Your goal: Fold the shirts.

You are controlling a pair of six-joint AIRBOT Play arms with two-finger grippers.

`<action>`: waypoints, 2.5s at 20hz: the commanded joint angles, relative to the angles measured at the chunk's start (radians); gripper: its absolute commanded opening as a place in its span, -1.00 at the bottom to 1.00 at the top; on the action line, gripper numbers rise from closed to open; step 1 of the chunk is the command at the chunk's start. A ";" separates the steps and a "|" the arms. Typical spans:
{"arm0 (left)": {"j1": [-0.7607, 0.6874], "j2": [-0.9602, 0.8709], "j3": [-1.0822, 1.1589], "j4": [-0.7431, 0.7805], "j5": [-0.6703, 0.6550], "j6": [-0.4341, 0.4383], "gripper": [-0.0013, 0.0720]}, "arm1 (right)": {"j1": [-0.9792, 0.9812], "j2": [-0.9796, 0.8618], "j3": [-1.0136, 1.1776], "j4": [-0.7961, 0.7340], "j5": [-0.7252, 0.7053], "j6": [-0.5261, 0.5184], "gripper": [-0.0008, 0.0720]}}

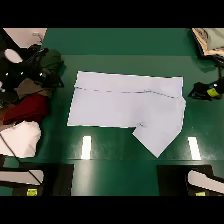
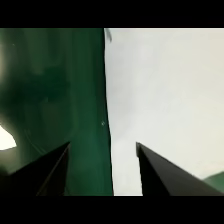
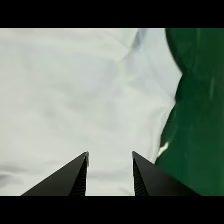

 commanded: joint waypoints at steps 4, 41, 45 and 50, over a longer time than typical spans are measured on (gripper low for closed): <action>0.053 0.208 -0.449 -0.050 -0.054 0.025 0.35 | -0.172 0.145 -0.220 0.332 0.065 -0.130 -0.13; -0.088 0.230 -0.542 -0.258 0.216 0.077 -0.91 | -0.142 0.167 -0.763 0.175 -0.063 -0.053 -0.10; -0.088 0.230 -0.542 -0.250 0.193 0.076 -0.91 | -0.073 0.167 -0.729 0.159 -0.105 -0.054 -0.75; -0.088 0.320 -0.543 -0.122 0.104 0.056 -0.91 | -0.066 0.185 -0.596 0.046 0.048 -0.054 -0.94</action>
